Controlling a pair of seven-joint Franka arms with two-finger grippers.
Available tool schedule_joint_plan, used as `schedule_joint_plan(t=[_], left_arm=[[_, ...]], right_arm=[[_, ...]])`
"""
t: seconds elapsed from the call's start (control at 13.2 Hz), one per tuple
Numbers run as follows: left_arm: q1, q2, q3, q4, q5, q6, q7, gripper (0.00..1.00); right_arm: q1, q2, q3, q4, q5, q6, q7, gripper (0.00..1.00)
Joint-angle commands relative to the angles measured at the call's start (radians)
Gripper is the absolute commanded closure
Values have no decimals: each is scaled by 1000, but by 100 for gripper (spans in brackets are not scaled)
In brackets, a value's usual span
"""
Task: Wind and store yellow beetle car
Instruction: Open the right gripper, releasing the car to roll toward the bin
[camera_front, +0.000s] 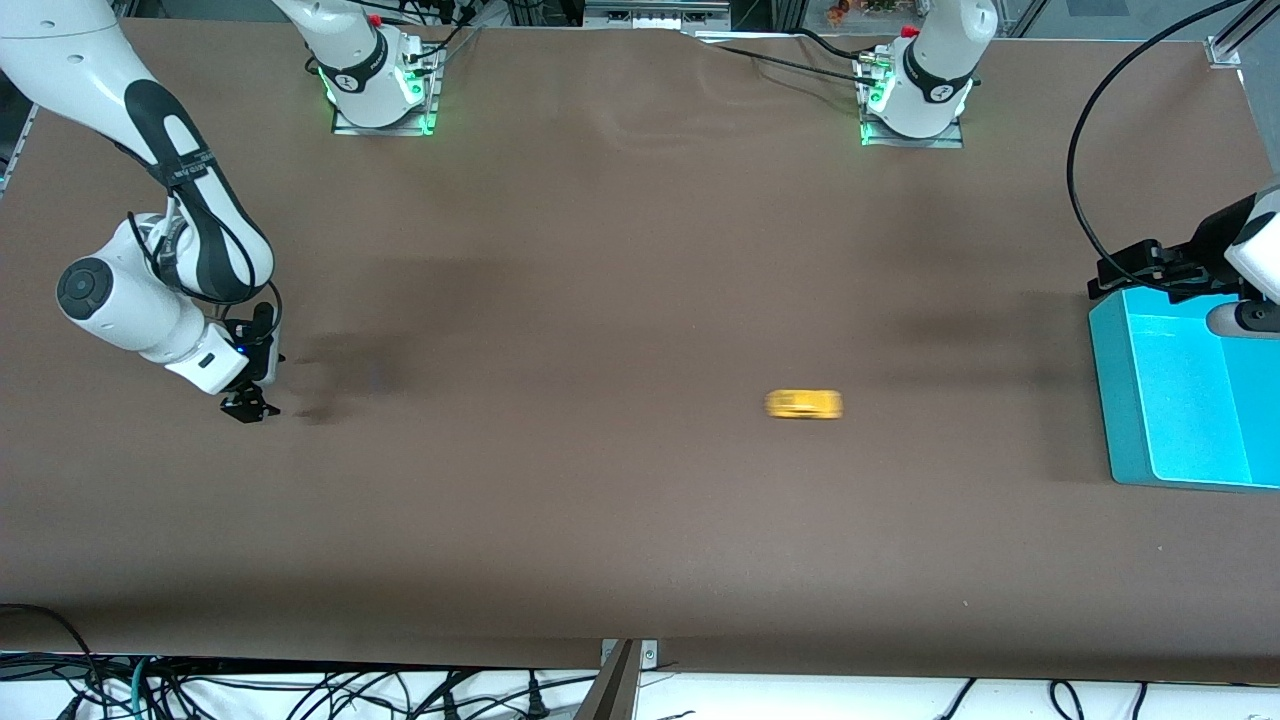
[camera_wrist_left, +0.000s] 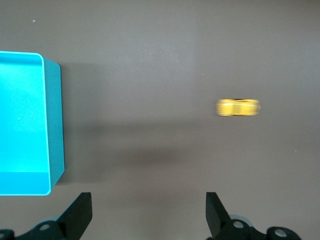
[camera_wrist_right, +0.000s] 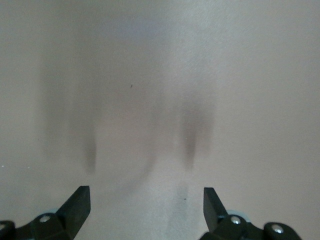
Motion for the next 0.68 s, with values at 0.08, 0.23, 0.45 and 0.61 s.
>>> schedule_joint_plan(t=[0.08,0.23,0.45,0.61], left_arm=[[2,-2,-4,3,17,-1,19,0],[-1,11,-7,3,20,0,19,0],[-1,25,-9,-3,26,-1,24,0],[4,39,-10,-12,26,-7,89,0]], right_arm=[[-20,-25,22,2,0,-24,7,0],[-21,-30,22,8,0,-24,119,0],[-20,-108,25,8,4,-58,200,0],[-18,-193,38,8,12,-165,379,0]])
